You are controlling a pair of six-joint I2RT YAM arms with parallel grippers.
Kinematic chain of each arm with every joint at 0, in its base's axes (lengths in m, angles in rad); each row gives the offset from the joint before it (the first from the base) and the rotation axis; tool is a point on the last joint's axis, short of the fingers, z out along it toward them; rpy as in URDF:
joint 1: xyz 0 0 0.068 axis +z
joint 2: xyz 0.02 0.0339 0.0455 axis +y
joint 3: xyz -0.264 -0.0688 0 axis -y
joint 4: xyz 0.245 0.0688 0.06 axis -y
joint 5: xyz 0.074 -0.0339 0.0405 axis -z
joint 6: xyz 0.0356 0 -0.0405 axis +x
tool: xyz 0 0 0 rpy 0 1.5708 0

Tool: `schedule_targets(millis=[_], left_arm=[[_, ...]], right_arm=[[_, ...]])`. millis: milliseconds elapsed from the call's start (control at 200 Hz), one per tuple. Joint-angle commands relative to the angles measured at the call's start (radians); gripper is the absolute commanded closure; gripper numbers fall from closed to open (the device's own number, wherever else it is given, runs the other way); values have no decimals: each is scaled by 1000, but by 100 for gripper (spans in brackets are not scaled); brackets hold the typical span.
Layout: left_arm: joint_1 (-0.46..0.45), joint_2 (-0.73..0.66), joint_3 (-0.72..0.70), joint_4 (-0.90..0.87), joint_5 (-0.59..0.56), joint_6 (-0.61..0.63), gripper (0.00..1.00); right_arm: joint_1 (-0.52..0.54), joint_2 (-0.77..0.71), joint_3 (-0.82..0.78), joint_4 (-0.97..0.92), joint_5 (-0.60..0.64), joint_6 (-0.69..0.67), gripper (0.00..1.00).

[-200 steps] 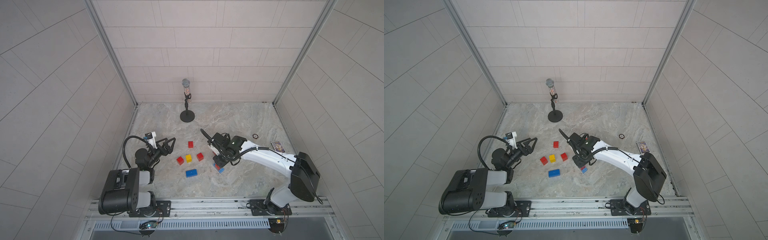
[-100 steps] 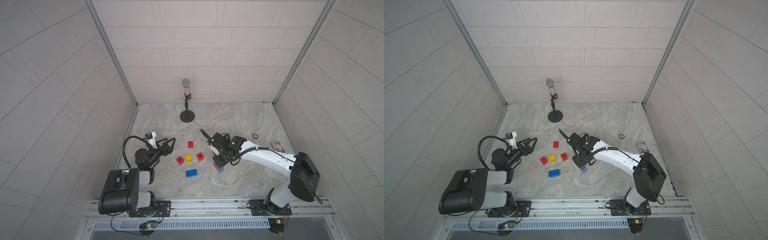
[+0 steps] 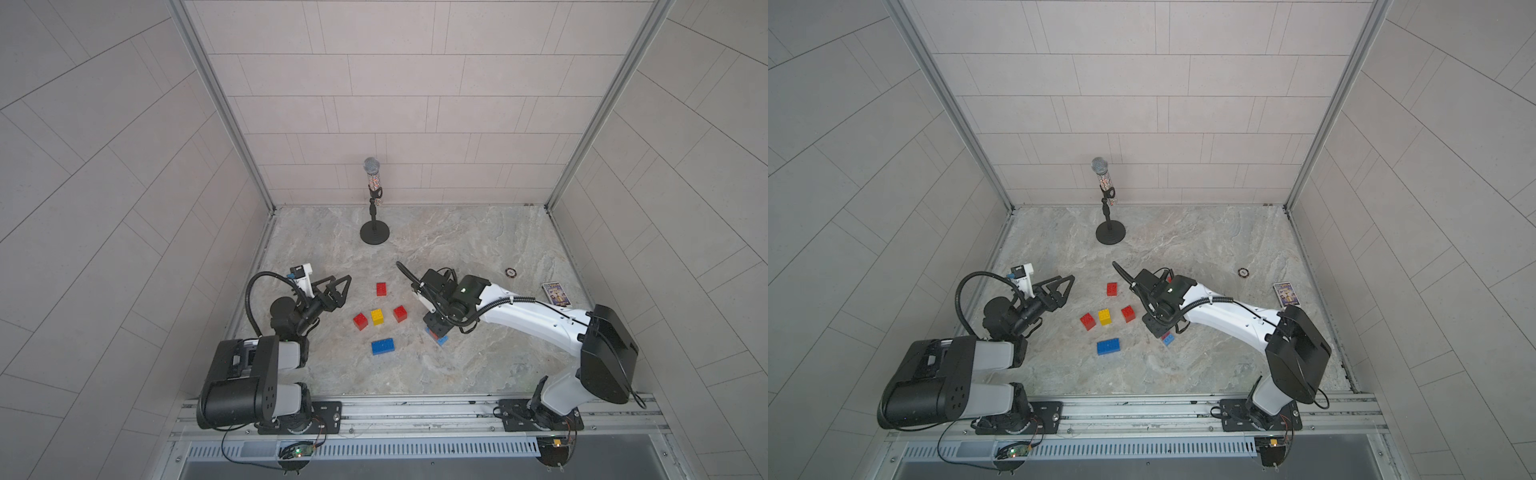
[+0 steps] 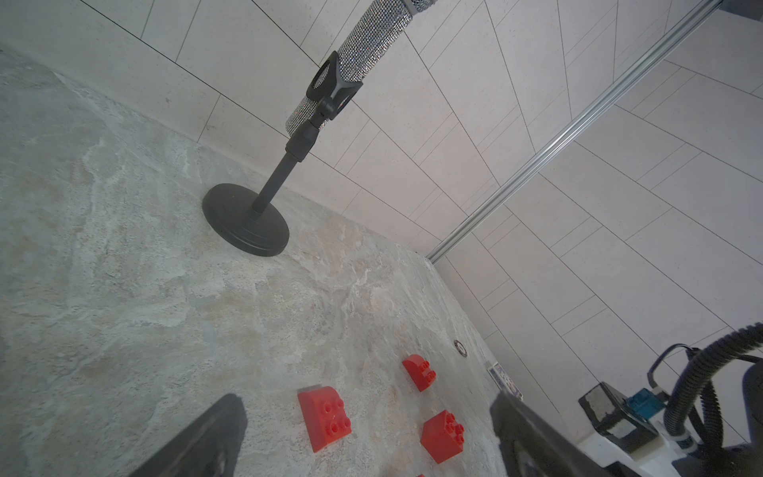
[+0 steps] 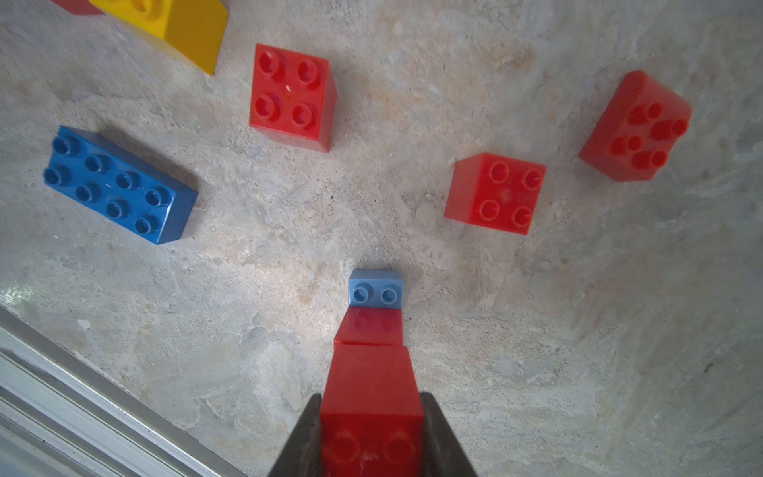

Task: Assemble the number 1 with lego
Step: Assemble the lego brick with the lego brick.

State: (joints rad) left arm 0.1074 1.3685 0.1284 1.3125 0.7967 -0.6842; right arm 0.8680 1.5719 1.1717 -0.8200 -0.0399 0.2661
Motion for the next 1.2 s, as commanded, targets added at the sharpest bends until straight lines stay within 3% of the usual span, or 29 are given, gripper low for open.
schedule_targets(millis=[0, 520, 871, 1196], left_arm=[[8, 0, -1, 46, 9, -7, 0], [8, 1, 1, 46, 10, -8, 0], [8, 2, 0, 47, 10, -7, 0], [7, 6, 4, 46, 11, -9, 0]], right_arm=[[-1, 87, -79, -21, 19, -4, 100], [-1, 109, -43, -93, 133, 7, 100], [-7, 66, -120, -2, 22, 22, 100], [-7, -32, -224, 48, 15, 53, 100]])
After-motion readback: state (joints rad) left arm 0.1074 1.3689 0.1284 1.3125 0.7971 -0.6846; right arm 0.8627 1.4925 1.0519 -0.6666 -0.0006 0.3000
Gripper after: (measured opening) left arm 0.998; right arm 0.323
